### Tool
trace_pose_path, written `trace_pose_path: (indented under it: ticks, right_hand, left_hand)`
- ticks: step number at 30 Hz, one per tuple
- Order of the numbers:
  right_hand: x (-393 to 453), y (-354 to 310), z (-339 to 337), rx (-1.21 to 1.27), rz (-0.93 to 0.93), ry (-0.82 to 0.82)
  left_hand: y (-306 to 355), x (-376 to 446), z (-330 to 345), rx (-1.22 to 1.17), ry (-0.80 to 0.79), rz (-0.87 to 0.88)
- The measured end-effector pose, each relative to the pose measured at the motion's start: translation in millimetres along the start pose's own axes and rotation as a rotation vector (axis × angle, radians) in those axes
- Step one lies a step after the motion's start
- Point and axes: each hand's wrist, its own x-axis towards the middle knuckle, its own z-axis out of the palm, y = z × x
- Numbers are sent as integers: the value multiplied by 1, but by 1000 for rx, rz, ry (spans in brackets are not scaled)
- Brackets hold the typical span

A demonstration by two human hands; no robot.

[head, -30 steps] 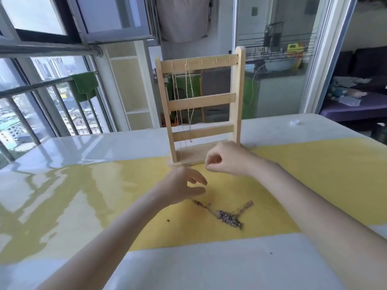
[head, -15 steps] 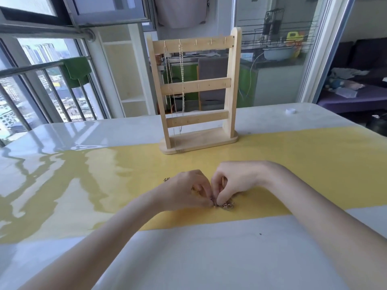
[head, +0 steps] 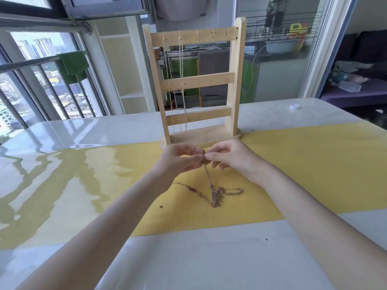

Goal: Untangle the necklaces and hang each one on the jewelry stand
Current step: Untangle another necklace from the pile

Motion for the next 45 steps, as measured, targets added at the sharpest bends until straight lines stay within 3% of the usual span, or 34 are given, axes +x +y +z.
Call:
trace_pose_path:
  ticks: [5, 9, 16, 21, 33, 38, 40, 45]
  right_hand:
    - [14, 11, 5, 222, 41, 6]
    - [30, 17, 13, 302, 23, 164]
    - [43, 29, 19, 106, -106, 247]
    - [45, 33, 21, 102, -132, 270]
    - [43, 29, 19, 362, -65, 171]
    - [42, 27, 21, 257, -75, 114]
    - [41, 27, 19, 271, -76, 81]
    - [36, 25, 6, 608, -24, -146]
  left_hand:
    - [-9, 18, 3, 84, 139, 123]
    - [-14, 31, 3, 100, 154, 183]
    - [-27, 41, 2, 154, 224, 233]
    - [-30, 44, -2, 197, 213, 218]
    - [-27, 37, -1, 110, 198, 246]
    - [-24, 33, 3, 112, 175, 268]
    - [-23, 32, 0, 104, 120, 273]
    - [-20, 32, 0, 26, -66, 258]
